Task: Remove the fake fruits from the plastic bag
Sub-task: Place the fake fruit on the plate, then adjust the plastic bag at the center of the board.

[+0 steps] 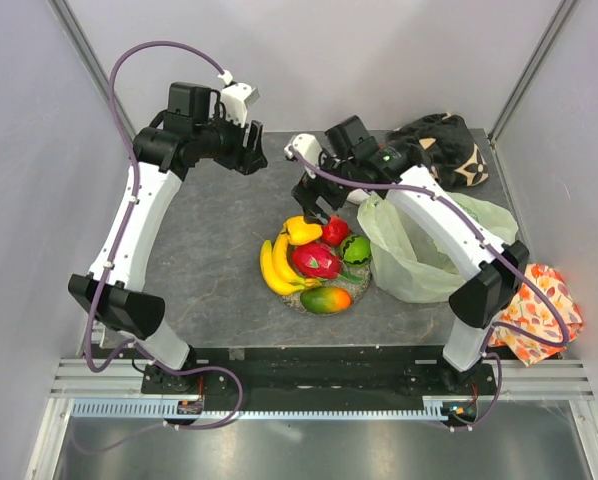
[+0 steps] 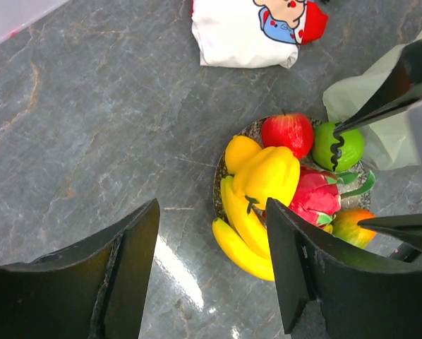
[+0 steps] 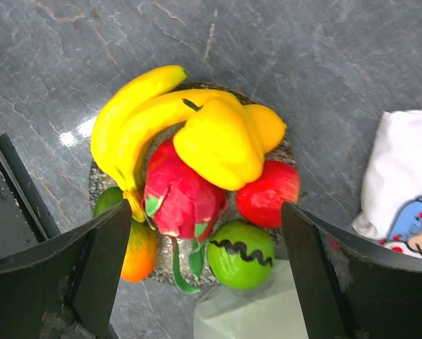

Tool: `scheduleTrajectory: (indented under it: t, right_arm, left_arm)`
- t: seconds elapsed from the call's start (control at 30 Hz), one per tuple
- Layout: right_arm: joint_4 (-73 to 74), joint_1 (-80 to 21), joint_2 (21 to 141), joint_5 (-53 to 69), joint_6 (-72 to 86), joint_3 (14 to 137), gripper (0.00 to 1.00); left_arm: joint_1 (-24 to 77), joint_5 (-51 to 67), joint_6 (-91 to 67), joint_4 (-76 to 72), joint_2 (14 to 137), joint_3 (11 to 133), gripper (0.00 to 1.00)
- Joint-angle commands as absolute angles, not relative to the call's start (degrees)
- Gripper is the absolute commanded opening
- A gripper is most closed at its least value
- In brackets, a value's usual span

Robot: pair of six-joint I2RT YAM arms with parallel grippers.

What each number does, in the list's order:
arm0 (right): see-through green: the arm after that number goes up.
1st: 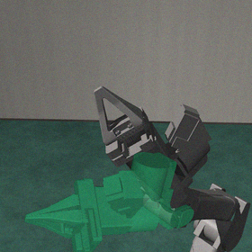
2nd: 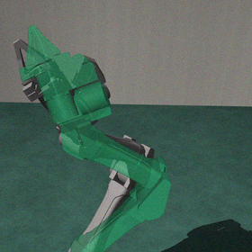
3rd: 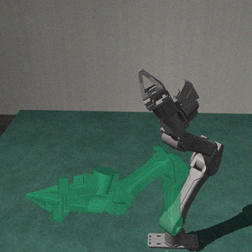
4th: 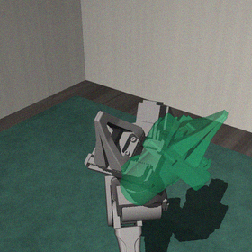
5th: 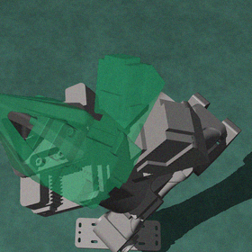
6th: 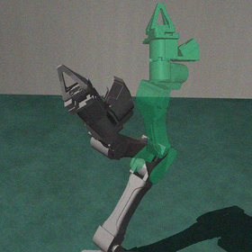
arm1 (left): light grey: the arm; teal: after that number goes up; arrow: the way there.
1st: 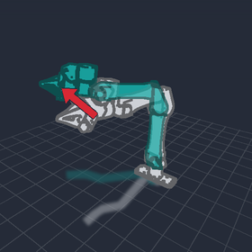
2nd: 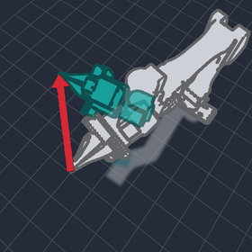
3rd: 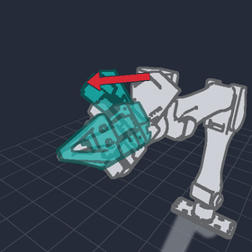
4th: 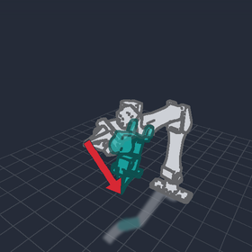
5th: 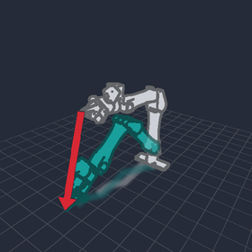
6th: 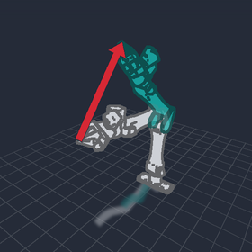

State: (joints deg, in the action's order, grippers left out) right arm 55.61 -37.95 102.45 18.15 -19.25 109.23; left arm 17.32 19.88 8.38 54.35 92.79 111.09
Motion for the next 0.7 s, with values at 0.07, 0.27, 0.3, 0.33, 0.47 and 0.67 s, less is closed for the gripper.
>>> scheduleTrajectory:
  t: [0.07, 0.27, 0.3, 0.33, 0.47, 0.67]
  right_arm:
    - [56.52, -28.67, 91.77, 16.35, -21.61, 114.79, 0.92]
    - [52.93, -18.72, 76.75, 13.63, -23.38, 106.36, 0.94]
    - [52.13, -18.63, 74.81, 12.23, -23.47, 103.39, 0.94]
    - [51.60, -18.55, 71.66, 11.52, -23.29, 102.32, 0.95]
    - [51.32, -18.55, 66.80, 3.62, -19.69, 98.01, 0.90]
    - [58.88, -18.46, 64.42, 2.02, -20.21, 91.25, 0.63]
  left_arm:
    - [17.14, 30.12, 5.45, 53.26, 95.01, 114.70, 0.68]
    - [21.86, 49.73, 5.28, 49.49, 97.38, 115.76, 0.70]
    - [23.19, 51.40, 5.01, 48.44, 97.47, 115.14, 0.71]
    - [24.60, 51.59, 4.92, 47.12, 97.82, 114.96, 0.72]
    - [33.46, 48.70, 3.79, 44.40, 100.53, 114.52, 0.73]
    - [40.60, 36.04, 0.62, 41.48, 110.29, 122.49, 0.77]
